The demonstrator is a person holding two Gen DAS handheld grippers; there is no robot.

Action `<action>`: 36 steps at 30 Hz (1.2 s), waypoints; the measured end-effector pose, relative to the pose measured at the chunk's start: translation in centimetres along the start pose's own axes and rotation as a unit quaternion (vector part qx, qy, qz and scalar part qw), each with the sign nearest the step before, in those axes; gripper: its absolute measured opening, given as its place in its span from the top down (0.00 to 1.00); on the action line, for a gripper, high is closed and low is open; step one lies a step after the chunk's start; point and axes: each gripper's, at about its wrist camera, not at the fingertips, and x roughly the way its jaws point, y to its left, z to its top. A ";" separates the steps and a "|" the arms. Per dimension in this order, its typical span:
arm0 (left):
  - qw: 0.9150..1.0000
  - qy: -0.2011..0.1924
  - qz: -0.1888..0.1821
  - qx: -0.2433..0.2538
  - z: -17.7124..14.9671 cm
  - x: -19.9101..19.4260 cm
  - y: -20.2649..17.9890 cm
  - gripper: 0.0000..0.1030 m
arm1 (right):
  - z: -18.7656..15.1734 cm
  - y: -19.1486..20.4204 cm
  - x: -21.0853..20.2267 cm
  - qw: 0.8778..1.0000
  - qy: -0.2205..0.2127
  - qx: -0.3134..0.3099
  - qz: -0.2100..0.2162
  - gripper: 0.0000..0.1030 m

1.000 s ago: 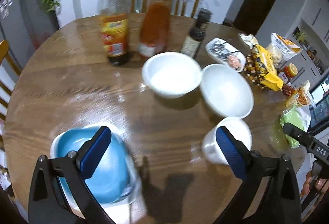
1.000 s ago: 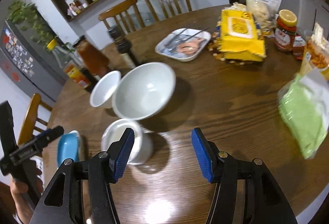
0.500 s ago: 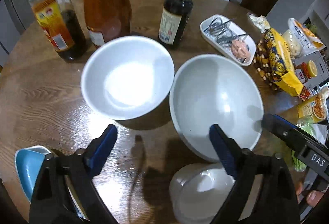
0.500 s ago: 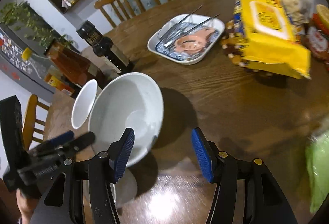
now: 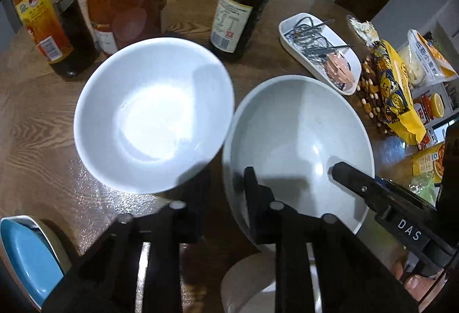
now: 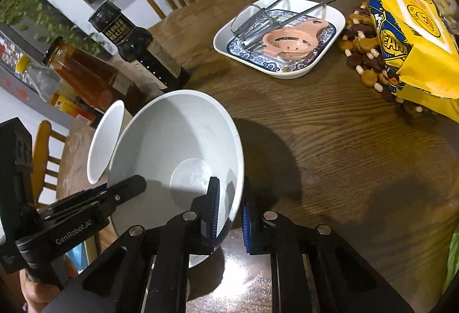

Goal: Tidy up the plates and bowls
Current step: 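Grasp the rim of the large white bowl with the right gripper and lift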

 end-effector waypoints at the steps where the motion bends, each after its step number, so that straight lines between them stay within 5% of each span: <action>1: 1.000 -0.004 -0.002 0.003 0.0 -0.2 -0.3 0.89 | -0.1 0.1 -0.2 1.000 -0.004 -0.002 -0.003 0.85; 9: 0.997 -0.062 -0.009 0.054 -1.0 -5.3 -2.6 0.89 | -0.7 1.1 -5.8 0.998 -0.068 -0.014 -0.009 0.85; 18: 0.981 -0.116 -0.033 0.149 -6.7 -10.6 -7.8 0.87 | -5.8 -0.4 -12.6 0.994 -0.112 0.012 -0.018 0.85; 27: 0.972 -0.098 -0.038 0.208 -13.2 -9.9 -10.2 0.87 | -13.8 -2.2 -14.0 0.994 -0.080 0.056 -0.058 0.85; 36: 0.976 -0.071 -0.019 0.206 -18.0 -10.1 -6.7 0.82 | -17.8 0.3 -11.3 0.998 -0.007 0.039 -0.047 0.84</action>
